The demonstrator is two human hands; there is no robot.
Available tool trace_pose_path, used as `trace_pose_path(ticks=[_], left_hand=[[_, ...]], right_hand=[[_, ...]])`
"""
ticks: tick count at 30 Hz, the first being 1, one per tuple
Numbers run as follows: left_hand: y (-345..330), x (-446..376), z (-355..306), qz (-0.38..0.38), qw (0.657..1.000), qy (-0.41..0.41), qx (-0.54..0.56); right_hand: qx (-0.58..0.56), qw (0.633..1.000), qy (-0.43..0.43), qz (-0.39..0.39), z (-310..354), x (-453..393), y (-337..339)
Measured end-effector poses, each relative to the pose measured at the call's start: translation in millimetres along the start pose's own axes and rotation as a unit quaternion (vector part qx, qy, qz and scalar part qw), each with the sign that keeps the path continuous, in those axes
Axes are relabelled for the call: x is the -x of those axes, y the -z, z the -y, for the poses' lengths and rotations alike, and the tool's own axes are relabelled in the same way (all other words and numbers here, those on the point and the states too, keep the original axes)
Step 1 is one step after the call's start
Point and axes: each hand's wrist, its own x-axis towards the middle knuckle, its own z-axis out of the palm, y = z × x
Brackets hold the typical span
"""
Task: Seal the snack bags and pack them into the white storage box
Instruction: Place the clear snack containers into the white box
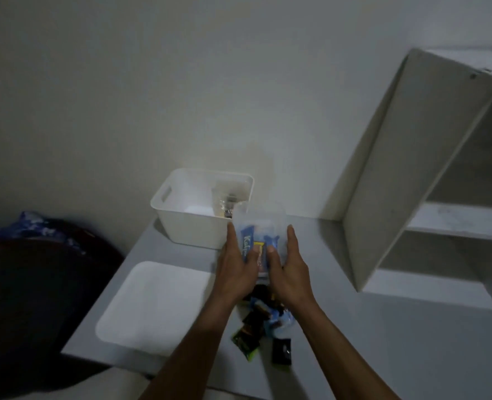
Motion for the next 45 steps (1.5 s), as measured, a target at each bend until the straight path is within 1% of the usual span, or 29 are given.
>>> trace_pose_path(ticks=[4, 8, 12, 16, 23, 25, 31, 35, 40, 45], left_hand=[[55, -69, -7, -0.003, 1.0, -0.011, 0.002], [110, -141, -3, -0.002, 1.0, -0.003, 0.006], [158, -212, 13, 0.012, 1.0, 0.003, -0.017], [182, -266, 36, 0.045, 0.999, 0.017, -0.013], [177, -316, 99, 0.079, 0.993, 0.088, 0.004], [171, -326, 121, 0.101, 0.989, 0.11, 0.004], [147, -357, 174, 0.173, 0.96, 0.217, 0.028], [135, -374, 190, 0.188, 0.95, 0.25, 0.021], [121, -393, 211, 0.211, 0.939, 0.273, 0.002], [114, -398, 224, 0.204, 0.932, 0.3, 0.029]], right_hand=[[-0.01, 1.0, 0.026, -0.015, 46, -60, -47], [-0.008, 0.999, 0.036, -0.032, 92, -116, -97], [-0.041, 0.998, 0.003, -0.04, 130, -163, -150], [-0.061, 0.996, -0.041, -0.046, 133, -202, -196], [-0.065, 0.992, -0.107, -0.014, 102, -237, -251], [-0.078, 0.989, -0.127, 0.0, 88, -245, -262], [-0.085, 0.968, -0.233, 0.028, 42, -276, -282], [-0.077, 0.954, -0.287, 0.044, 19, -298, -291], [-0.081, 0.944, -0.315, 0.054, 1, -314, -302], [-0.026, 0.946, -0.316, 0.064, -12, -318, -312]])
